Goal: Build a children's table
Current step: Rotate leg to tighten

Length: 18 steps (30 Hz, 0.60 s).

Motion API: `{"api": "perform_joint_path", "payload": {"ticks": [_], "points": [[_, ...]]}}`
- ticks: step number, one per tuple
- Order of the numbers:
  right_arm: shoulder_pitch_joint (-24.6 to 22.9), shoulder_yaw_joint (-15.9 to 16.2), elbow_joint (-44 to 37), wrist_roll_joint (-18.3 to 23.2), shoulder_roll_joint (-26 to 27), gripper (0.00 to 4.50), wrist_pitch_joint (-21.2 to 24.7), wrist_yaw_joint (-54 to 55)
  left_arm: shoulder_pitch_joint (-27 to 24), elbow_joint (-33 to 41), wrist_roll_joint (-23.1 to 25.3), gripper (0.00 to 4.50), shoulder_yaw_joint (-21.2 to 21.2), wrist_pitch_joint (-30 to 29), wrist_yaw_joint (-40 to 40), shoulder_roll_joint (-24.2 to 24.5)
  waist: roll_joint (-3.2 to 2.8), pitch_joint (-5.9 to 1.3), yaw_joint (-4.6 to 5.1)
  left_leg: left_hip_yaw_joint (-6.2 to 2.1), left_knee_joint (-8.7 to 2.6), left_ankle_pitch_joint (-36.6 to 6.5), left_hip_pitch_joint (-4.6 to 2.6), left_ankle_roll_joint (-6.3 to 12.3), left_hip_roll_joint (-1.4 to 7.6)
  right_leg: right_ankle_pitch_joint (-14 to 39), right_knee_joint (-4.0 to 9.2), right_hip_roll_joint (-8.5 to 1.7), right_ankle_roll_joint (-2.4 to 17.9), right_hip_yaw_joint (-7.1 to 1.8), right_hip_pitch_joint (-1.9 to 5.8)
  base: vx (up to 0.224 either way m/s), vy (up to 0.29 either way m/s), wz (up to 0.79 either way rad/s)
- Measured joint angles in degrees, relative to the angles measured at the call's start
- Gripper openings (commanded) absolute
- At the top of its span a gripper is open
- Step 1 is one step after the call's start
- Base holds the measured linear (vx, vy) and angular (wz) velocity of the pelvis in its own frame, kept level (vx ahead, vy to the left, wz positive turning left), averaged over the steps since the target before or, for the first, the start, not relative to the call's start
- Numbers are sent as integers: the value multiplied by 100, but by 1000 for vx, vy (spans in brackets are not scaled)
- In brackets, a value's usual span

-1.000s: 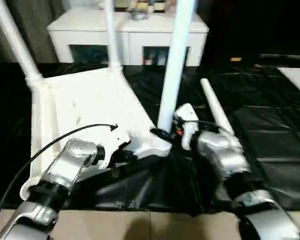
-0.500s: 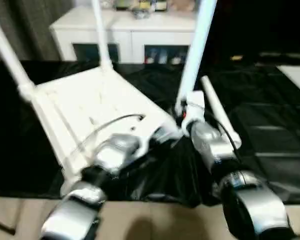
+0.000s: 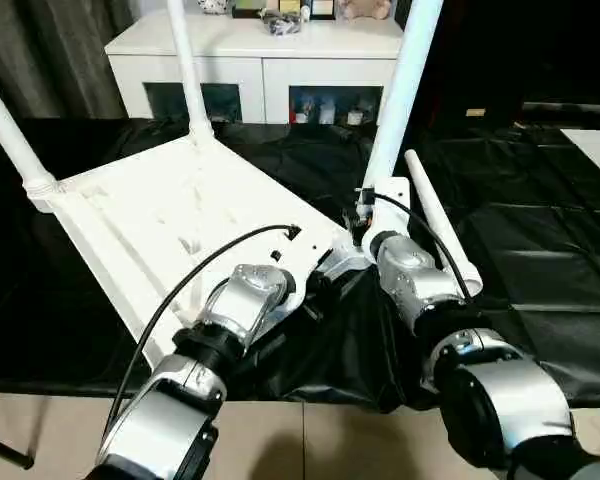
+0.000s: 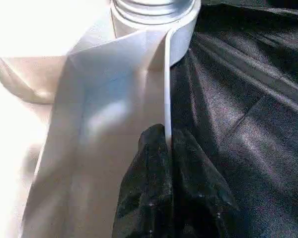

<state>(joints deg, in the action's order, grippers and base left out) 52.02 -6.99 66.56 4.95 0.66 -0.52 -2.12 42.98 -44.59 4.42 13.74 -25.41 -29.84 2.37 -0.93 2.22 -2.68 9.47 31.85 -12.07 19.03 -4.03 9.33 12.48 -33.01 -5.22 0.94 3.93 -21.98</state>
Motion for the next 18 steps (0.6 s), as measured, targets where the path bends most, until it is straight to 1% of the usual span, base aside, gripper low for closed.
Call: {"api": "perform_joint_path", "payload": {"ticks": [2,3,5,6,10,11,14,15,16,17,18], "points": [[0,-24,1,0,0,186,-43,-88,0,-3,-23,0,0,19,-57,39,0,0,4,1,-2,0,1,0,1,0,0,0,0,0,-1,0,0,0],[0,-27,11,0,0,242,-89,-131,0,-4,-25,0,0,47,-107,67,-1,3,5,1,-3,0,1,0,1,0,0,0,0,1,-3,0,0,0],[2,-99,-2,85,21,242,-147,-369,0,-6,-27,0,0,105,-151,142,-12,10,20,5,-6,0,3,0,1,0,-1,0,0,-1,-8,0,0,0],[2,-130,-13,155,50,268,-175,-552,-1,-18,-26,0,-14,167,-186,228,-22,21,52,7,-10,0,8,0,2,0,-1,0,0,0,-11,0,0,0],[2,-158,-12,266,85,295,-216,-1020,-1,-17,-23,0,-44,298,-255,394,-38,37,89,17,-14,0,17,0,12,-16,-7,1,5,6,-37,0,0,0],[2,-155,-14,279,93,317,-218,-1113,-1,-15,-22,0,-54,322,-262,423,-39,38,87,17,-12,1,24,0,12,-45,-6,1,15,6,-47,0,0,0],[2,-157,-32,322,88,330,-210,-1360,0,-6,-24,0,-87,379,-337,503,-41,37,84,29,-6,2,30,-1,14,-137,-7,0,14,0,-64,0,0,0],[2,-154,-63,344,87,351,-191,-1475,11,-6,-25,0,-111,402,-363,549,-42,38,83,32,-7,2,40,-1,20,-159,-9,1,17,4,-78,0,0,0],[2,-155,-71,351,76,351,-183,-1543,21,-6,-27,0,-127,417,-379,575,-42,38,77,33,-6,2,51,-2,23,-192,-8,1,15,6,-92,0,0,0],[2,-155,-83,355,68,368,-174,-1586,28,-5,-26,0,-140,429,-390,587,-44,37,72,36,-5,3,57,-2,26,-232,-10,1,27,6,-99,0,0,0],[2,-161,-92,362,55,368,-160,-1615,31,-5,-26,0,-146,444,-411,599,-50,34,68,42,-6,3,58,-3,33,-266,-12,1,29,6,-101,0,0,0]]}}
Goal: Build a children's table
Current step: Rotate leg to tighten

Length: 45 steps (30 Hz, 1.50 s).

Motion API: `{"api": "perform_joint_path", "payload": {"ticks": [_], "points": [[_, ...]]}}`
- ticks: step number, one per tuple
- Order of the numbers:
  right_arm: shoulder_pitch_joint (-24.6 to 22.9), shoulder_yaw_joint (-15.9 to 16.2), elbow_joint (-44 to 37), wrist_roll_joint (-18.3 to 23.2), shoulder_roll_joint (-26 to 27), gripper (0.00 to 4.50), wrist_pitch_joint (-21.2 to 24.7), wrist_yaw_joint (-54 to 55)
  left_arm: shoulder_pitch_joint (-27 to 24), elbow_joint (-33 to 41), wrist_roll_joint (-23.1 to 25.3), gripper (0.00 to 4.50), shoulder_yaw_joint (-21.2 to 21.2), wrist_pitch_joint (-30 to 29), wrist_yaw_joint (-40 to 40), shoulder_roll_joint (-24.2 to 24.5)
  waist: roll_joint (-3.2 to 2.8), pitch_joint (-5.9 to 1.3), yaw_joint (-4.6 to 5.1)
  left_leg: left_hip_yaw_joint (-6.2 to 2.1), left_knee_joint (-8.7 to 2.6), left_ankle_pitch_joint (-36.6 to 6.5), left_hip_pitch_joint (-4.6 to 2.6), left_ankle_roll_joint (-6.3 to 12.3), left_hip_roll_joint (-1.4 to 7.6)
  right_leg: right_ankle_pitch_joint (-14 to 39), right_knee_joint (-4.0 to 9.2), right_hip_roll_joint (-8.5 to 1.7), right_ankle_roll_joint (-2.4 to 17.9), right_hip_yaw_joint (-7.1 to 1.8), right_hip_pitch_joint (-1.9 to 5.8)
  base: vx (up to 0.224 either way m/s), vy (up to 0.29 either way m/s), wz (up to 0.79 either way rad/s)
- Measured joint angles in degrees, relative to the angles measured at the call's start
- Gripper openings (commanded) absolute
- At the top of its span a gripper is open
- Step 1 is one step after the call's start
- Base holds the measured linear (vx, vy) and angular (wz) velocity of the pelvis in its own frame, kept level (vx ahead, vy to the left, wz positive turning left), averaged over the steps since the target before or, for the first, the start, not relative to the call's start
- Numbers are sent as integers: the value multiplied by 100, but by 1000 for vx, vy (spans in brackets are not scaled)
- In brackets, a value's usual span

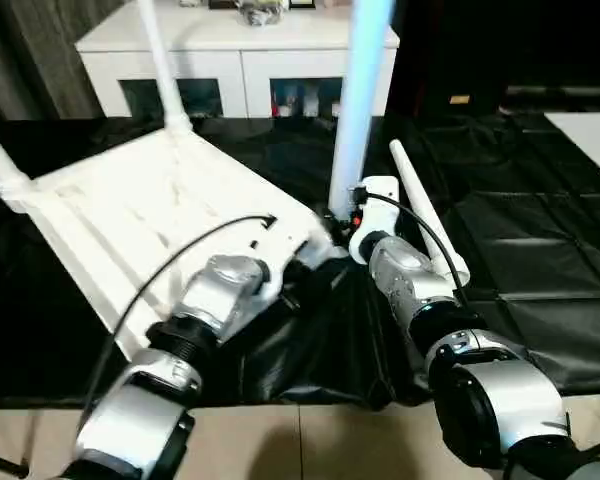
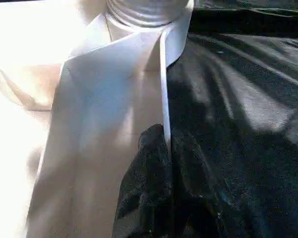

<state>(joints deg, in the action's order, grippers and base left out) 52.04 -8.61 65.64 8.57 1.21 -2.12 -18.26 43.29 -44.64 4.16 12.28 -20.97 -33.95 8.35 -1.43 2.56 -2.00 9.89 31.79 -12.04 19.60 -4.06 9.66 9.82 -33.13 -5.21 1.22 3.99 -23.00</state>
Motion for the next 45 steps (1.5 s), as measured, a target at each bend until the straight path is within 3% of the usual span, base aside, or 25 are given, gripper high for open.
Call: {"api": "perform_joint_path", "payload": {"ticks": [6,12,20,26,34,39,45], "points": [[15,-220,11,117,-19,332,-114,56,0,51,-3,0,-2,104,-77,45,-70,-8,-42,11,4,35,42,54,30,4,-2,15,-12,15,-27,0,0,0],[30,-297,24,233,-25,276,-110,40,-1,63,5,0,-1,108,-103,46,-80,-2,-30,24,38,33,48,50,31,5,0,12,-13,2,-26,0,0,0],[49,-322,25,225,-91,237,-124,-61,-22,101,15,0,5,110,-198,71,-80,-3,-35,26,41,35,48,54,31,5,0,12,-13,2,-26,0,0,0],[154,-185,84,64,-249,207,172,-311,-169,327,16,0,64,108,-452,248,-80,-3,-14,26,50,35,49,54,34,5,-4,14,-13,2,-26,0,0,0],[344,453,79,-362,-601,193,680,-1337,-544,996,18,0,280,-19,-1134,724,-36,-25,-6,26,77,35,46,54,40,7,-7,17,-13,1,-13,0,0,0],[383,1149,-90,-747,-996,190,901,-3035,-953,1773,13,0,590,-28,-1948,1357,20,-58,-102,29,92,25,43,38,47,11,-7,16,-13,3,-3,0,0,0],[329,1531,-276,-876,-1176,189,924,-4092,-1241,2316,-7,0,701,-71,-2453,1735,86,-84,-170,51,107,16,34,24,52,12,-8,5,-12,2,1,0,0,0]]}}
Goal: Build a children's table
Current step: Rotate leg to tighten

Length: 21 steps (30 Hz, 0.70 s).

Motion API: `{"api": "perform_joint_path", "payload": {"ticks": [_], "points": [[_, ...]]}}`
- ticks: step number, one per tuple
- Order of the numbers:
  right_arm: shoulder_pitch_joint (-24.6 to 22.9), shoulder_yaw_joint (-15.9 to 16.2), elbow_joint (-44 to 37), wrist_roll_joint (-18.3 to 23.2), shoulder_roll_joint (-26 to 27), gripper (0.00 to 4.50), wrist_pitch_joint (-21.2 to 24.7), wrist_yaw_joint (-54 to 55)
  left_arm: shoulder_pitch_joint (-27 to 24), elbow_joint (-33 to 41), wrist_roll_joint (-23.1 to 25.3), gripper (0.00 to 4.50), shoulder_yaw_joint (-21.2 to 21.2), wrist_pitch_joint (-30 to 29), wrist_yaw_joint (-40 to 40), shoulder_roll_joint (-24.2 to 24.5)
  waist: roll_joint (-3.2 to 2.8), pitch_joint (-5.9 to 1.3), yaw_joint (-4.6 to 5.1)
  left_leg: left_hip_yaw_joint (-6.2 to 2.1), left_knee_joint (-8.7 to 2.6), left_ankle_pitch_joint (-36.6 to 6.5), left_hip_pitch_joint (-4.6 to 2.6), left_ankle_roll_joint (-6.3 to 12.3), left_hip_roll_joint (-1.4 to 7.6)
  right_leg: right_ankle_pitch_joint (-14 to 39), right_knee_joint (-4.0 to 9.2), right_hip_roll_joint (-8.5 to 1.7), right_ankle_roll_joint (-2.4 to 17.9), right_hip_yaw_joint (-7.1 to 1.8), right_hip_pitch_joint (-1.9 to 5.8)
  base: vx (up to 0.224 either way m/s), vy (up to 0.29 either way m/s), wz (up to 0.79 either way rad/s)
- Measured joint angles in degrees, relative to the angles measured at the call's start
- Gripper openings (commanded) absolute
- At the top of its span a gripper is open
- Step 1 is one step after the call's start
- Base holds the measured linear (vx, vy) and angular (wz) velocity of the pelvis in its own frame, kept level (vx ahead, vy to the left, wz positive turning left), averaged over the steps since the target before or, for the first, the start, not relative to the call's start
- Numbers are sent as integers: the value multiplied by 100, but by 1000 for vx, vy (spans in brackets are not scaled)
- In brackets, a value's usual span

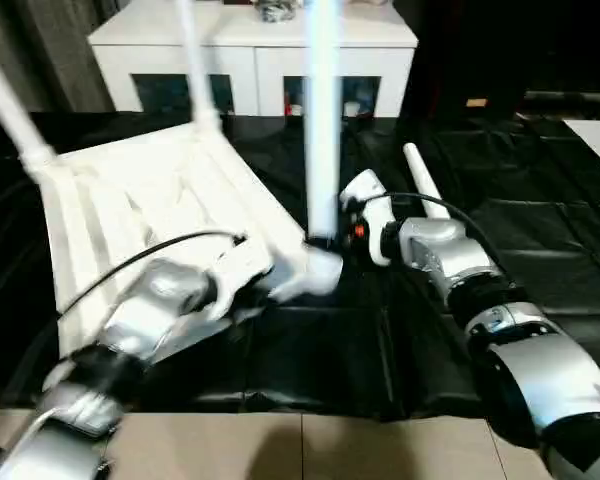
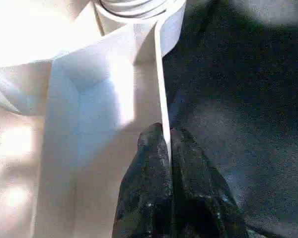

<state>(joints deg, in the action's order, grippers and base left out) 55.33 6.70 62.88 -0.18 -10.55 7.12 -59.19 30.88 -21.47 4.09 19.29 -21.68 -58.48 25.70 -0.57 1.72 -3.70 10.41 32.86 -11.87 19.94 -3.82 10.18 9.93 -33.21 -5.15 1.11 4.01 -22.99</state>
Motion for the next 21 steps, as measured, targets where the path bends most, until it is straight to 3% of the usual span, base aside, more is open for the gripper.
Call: {"api": "perform_joint_path", "payload": {"ticks": [3,8,15,21], "points": [[-116,46,-156,-15,-43,189,-1,-63,-26,71,9,0,59,-33,0,9,46,-24,-5,13,14,0,2,1,3,0,0,-6,0,-1,4,0,0,0],[-395,17,-517,68,-126,189,-79,-113,-78,153,32,0,70,10,30,-5,61,-27,-19,26,25,-1,7,4,3,0,1,-12,0,-5,7,0,0,0],[-1076,-515,-1017,604,-145,189,-292,-103,-126,225,69,0,94,136,48,-13,48,-18,-116,40,25,0,11,5,16,0,-3,-10,0,-2,-1,0,0,0],[-1352,-897,-986,1043,14,189,-342,138,-126,228,83,0,91,139,59,-20,29,-9,-125,92,34,2,8,7,47,-1,-10,-9,0,-3,-5,0,0,0]]}}
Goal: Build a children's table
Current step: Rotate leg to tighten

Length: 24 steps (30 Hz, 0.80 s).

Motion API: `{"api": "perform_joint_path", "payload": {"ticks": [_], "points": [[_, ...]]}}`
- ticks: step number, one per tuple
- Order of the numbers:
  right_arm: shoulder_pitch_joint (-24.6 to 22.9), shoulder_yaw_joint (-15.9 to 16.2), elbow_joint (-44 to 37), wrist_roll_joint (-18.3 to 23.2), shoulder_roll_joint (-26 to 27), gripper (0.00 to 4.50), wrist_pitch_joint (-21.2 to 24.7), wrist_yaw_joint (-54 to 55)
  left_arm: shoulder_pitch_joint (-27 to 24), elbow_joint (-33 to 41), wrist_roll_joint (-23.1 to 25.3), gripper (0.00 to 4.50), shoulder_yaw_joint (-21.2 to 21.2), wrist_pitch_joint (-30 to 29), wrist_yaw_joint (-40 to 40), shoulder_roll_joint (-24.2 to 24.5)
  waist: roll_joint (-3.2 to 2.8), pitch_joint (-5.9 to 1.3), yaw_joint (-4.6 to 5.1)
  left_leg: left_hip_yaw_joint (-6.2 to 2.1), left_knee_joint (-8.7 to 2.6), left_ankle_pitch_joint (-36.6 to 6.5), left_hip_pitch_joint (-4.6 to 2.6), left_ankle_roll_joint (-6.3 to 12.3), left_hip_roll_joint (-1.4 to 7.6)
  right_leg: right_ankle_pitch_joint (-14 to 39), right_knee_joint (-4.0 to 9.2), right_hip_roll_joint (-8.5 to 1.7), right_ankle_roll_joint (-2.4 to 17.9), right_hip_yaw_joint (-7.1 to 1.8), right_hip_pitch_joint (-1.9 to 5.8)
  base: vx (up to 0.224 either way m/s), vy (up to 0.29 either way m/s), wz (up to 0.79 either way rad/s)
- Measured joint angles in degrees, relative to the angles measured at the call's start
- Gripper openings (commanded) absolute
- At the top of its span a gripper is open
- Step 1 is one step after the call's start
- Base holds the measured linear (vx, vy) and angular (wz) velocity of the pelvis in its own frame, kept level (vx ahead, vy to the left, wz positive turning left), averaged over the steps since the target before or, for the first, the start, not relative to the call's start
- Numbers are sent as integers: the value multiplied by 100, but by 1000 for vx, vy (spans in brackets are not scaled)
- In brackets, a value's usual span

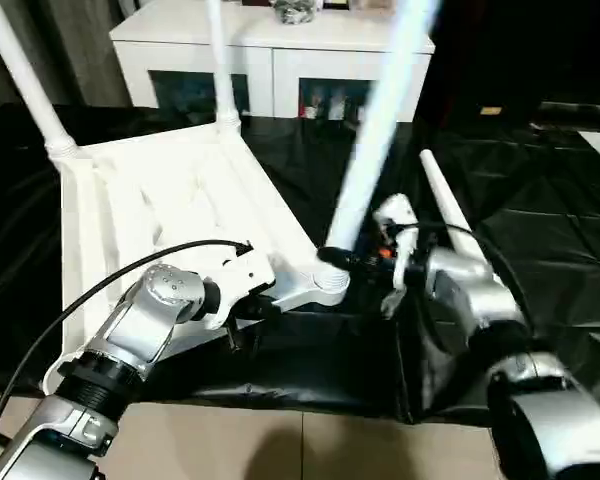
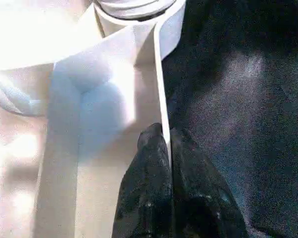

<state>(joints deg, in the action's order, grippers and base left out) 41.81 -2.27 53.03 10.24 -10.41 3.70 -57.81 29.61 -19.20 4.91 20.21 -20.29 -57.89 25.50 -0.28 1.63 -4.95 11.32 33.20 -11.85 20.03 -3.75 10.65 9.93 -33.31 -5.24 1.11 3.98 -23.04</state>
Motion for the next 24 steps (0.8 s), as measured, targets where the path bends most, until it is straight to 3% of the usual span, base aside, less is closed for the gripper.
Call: {"api": "perform_joint_path", "payload": {"ticks": [7,16,24], "points": [[-133,30,-72,32,27,188,-155,112,0,-1,31,0,0,3,1,-29,-4,1,-11,5,6,-1,-1,-1,5,0,-6,1,0,0,1,0,0,0],[-563,30,-330,83,124,188,-731,338,-22,0,36,0,0,3,38,-65,0,-4,-15,7,10,-1,-7,-2,7,1,-4,0,-1,0,10,0,0,0],[-1038,-128,-525,316,366,188,-1198,683,-28,-20,50,0,1,1,60,-79,-49,-14,8,4,12,-2,-12,-3,8,1,-5,1,-1,1,17,0,0,0]]}}
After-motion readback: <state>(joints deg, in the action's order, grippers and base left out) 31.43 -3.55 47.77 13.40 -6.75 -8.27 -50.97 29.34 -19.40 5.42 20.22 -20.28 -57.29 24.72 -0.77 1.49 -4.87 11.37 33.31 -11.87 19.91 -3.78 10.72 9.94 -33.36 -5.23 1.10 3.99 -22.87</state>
